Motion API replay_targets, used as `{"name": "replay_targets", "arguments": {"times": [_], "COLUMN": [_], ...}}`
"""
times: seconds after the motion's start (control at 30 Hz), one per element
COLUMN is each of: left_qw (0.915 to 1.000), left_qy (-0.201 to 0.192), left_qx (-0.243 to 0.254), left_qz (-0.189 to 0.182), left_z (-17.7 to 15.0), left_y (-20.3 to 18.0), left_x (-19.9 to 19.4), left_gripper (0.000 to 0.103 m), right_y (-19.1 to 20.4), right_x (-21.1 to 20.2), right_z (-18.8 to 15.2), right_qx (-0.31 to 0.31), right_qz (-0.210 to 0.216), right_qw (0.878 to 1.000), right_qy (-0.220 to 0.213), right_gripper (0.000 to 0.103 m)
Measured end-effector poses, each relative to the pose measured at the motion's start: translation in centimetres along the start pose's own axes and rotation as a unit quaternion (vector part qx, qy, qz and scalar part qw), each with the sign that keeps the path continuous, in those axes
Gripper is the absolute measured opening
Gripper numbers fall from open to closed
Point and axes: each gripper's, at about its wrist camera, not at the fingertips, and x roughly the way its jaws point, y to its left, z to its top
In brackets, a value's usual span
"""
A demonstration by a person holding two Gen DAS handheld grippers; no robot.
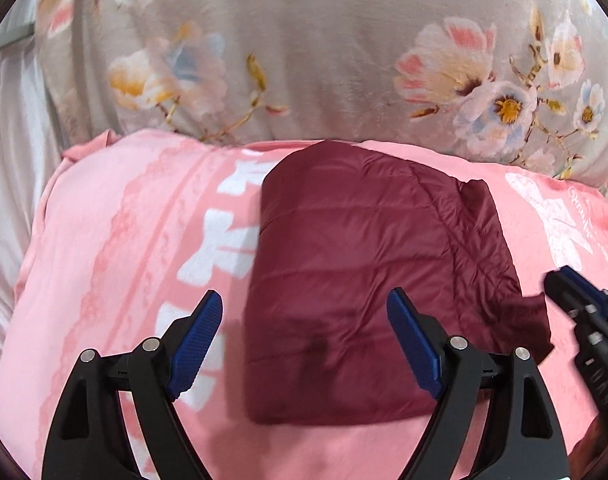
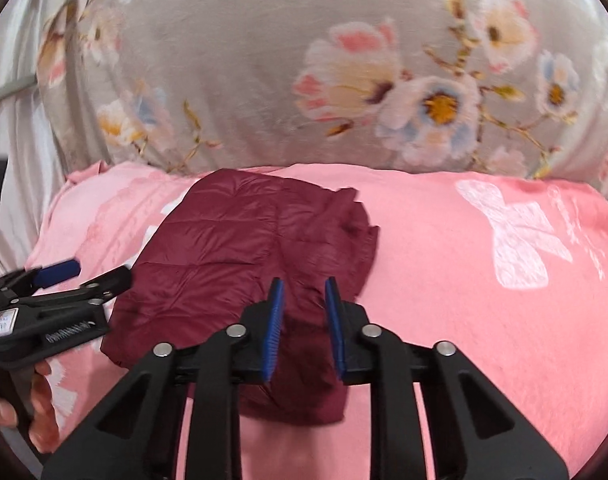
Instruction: Fold large clothes
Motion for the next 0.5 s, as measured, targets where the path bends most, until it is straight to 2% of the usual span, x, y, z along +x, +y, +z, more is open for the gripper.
{"name": "replay_targets", "arguments": {"times": [0.13,0.27,0.5], "left_qw": [0.9995,0.9982,0.9993], "left_qy": [0.026,0.059,0.028], "left_qx": [0.009,-0.006,-0.003], "left_qz": [0.013,0.011,0.025], "left_z": [0.1,-1.4,-3.1], "left_y": [-1.7,-1.6,-2.0], "left_x": [2.7,5.5,6.1], "left_gripper": [0.081,0.081,0.082], "right_y": [-0.5,-1.4,-0.8], "right_x": [3.3,5.2,6.5], "right_z": [-1.0,-2.7,-4.6], "right_qx": [0.024,0.046,0.032], "right_qz": [-0.005,-0.009,-0.027], "right_qw": [0.999,0.997,0.997], "right_qy": [0.04,0.063,0.058], "right_gripper": [0.019,0.019,0.019]}}
